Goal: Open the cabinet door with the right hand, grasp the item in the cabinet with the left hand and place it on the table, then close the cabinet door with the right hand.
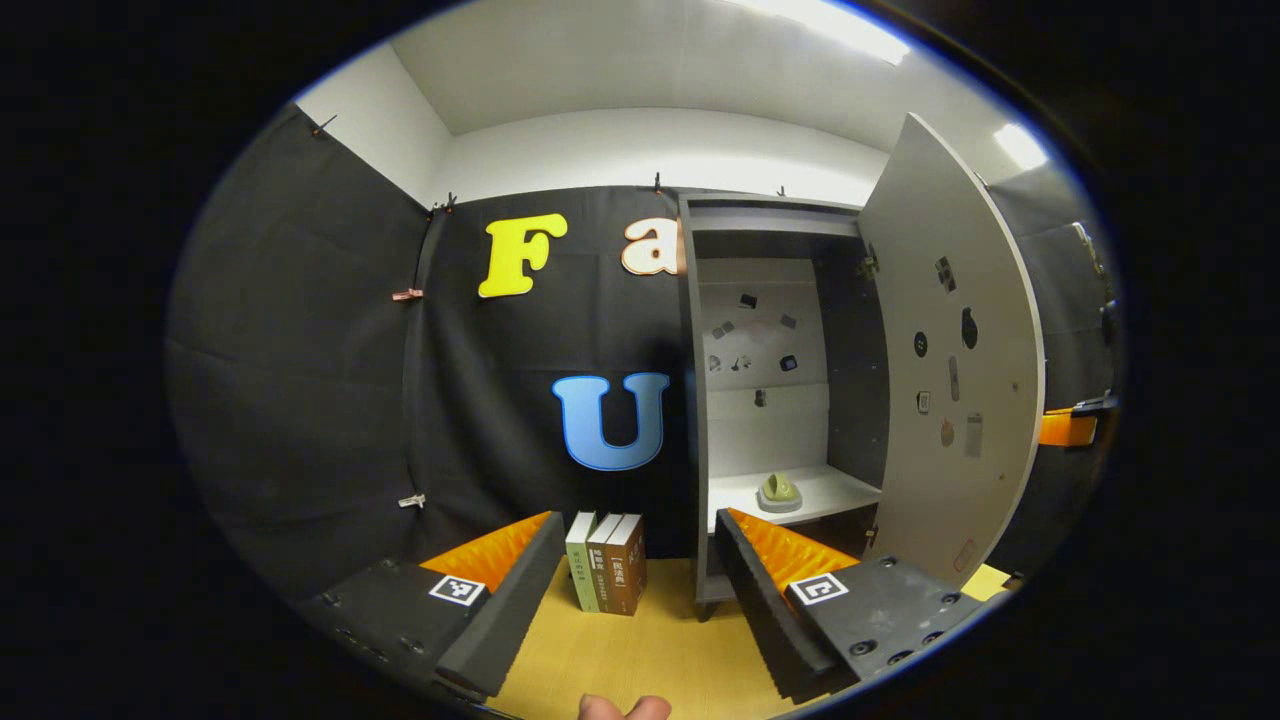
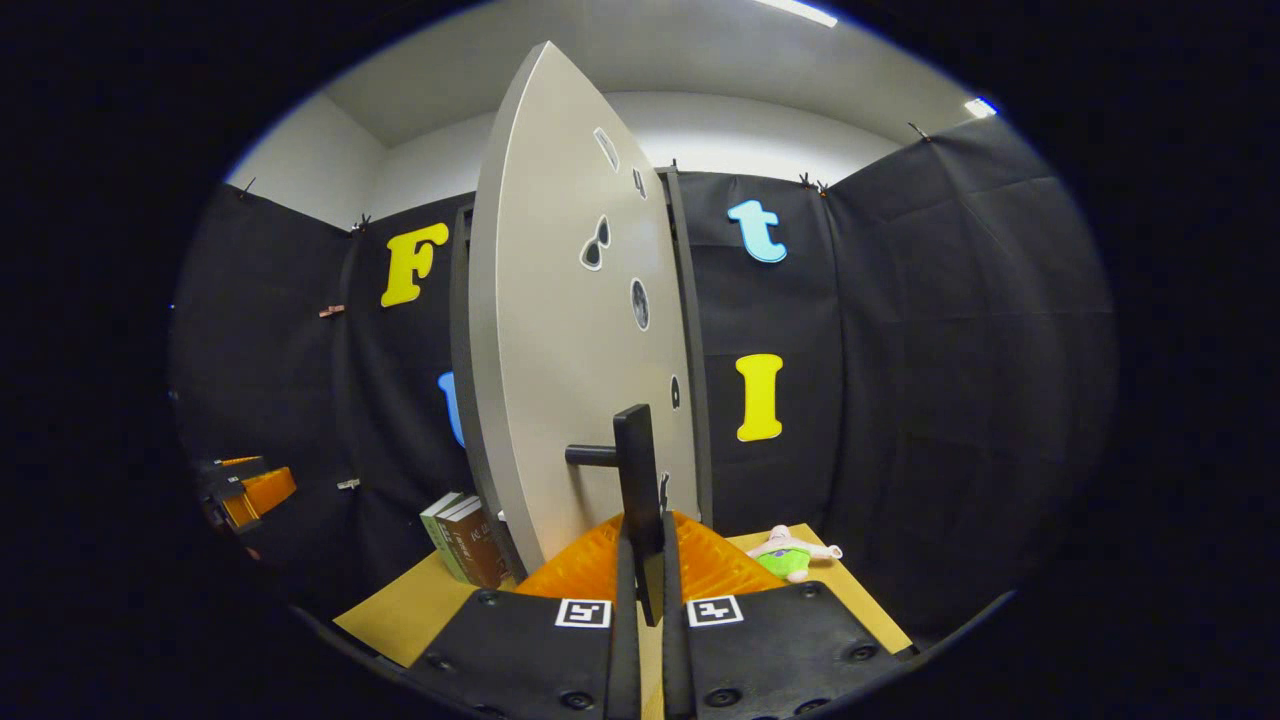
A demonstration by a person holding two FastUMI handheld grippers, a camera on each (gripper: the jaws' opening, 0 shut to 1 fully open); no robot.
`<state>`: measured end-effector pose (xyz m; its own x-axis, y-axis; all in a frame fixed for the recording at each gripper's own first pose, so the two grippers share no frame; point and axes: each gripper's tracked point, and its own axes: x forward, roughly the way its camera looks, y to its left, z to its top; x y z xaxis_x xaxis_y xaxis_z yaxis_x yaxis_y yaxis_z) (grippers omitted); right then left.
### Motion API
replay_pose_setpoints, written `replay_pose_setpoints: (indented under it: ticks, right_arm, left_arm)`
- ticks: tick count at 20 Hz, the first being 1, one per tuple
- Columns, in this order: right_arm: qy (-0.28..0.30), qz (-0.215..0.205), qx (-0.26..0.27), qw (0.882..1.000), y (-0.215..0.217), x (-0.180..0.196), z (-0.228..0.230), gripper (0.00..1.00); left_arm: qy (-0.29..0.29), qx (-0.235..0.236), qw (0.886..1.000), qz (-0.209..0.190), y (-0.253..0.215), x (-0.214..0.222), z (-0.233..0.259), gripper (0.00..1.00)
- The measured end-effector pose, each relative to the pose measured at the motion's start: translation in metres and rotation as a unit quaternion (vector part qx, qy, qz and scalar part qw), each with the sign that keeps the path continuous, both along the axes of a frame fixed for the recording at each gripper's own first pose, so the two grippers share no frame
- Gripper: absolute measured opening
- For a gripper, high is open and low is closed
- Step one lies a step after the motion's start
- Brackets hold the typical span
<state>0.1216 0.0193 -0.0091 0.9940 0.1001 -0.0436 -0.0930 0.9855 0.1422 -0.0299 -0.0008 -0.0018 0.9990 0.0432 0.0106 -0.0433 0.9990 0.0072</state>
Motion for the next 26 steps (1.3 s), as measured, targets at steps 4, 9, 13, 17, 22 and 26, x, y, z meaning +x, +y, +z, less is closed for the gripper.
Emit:
replay_pose_setpoints:
  ticks: [4,9,13,17,22,26]
  right_arm:
    - [0.007,-0.004,-0.011,1.000,-0.011,-0.003,-0.004,0.13]
    - [0.006,-0.022,-0.001,1.000,-0.023,-0.004,-0.003,0.13]
    - [0.004,-0.040,0.012,0.999,-0.038,-0.003,-0.002,0.12]
    - [-0.004,-0.037,0.028,0.999,-0.041,-0.004,0.004,0.07]
    - [-0.017,-0.025,0.006,1.000,-0.047,-0.003,0.006,0.08]
    - [-0.038,-0.023,-0.003,0.999,-0.045,-0.003,0.015,0.08]
  left_arm:
    - [-0.001,0.000,1.000,-0.014,-0.017,0.008,0.004,0.95]
    - [0.003,-0.001,1.000,-0.025,-0.035,0.017,0.004,0.95]
    - [0.004,0.001,0.999,-0.035,-0.049,0.024,0.004,0.95]
    - [0.002,-0.003,0.999,-0.042,-0.063,0.033,0.008,0.95]
    - [0.001,-0.005,0.999,-0.052,-0.080,0.043,0.010,0.95]
    - [0.007,-0.031,0.996,-0.086,-0.105,0.056,0.011,0.95]
